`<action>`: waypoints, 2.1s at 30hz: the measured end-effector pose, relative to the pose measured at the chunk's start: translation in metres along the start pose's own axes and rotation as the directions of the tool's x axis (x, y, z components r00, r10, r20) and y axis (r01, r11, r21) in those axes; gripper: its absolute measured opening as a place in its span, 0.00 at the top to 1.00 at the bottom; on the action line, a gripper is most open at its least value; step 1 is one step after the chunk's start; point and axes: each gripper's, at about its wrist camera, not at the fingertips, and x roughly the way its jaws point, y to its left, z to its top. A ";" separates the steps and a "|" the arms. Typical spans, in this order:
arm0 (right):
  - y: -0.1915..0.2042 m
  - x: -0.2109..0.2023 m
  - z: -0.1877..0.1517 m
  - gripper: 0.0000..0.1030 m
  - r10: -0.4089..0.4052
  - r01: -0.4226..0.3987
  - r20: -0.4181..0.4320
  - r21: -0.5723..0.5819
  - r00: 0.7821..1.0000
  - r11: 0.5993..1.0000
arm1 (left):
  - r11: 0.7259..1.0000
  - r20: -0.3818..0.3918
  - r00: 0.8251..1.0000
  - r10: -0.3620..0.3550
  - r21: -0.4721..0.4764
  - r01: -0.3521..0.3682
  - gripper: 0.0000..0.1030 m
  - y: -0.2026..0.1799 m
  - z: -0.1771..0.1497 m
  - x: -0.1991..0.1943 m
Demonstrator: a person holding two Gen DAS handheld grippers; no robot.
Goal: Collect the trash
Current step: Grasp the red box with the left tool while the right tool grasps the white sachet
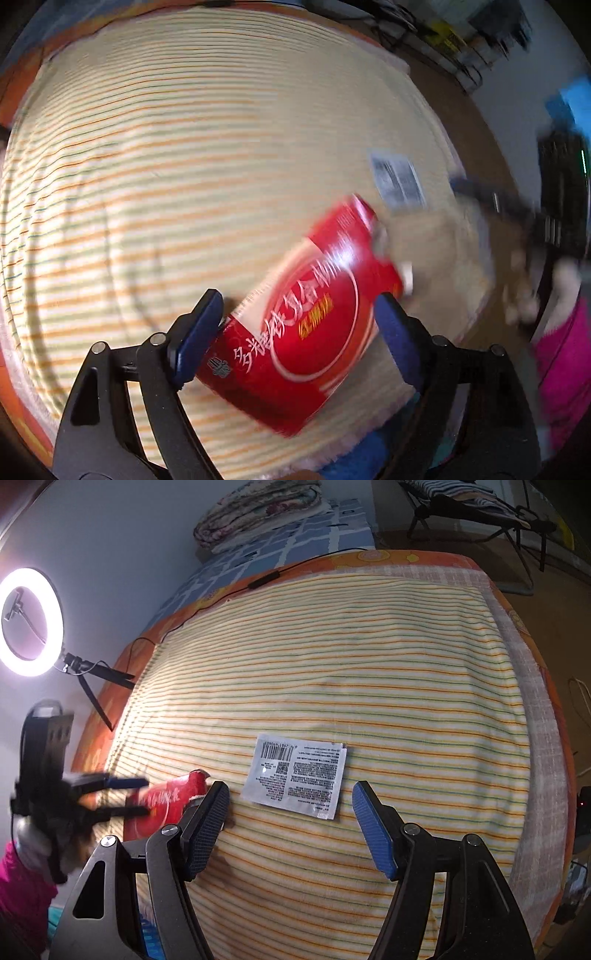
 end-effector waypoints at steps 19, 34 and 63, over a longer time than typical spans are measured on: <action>0.010 0.016 0.029 0.33 0.024 -0.024 -0.003 -0.032 1.000 0.999 | 0.915 0.004 0.944 0.331 0.242 -0.322 0.07 -0.090 -0.018 0.049; 0.011 0.077 0.055 0.33 0.033 -0.039 -0.140 -0.038 0.990 0.999 | 0.960 0.027 0.960 0.279 0.002 -0.279 0.10 -0.035 -0.024 0.015; 0.066 0.041 -0.051 0.54 -0.231 0.137 -0.185 -0.416 0.955 0.899 | 0.961 0.098 0.962 0.255 -0.133 -0.241 0.10 0.011 -0.080 -0.027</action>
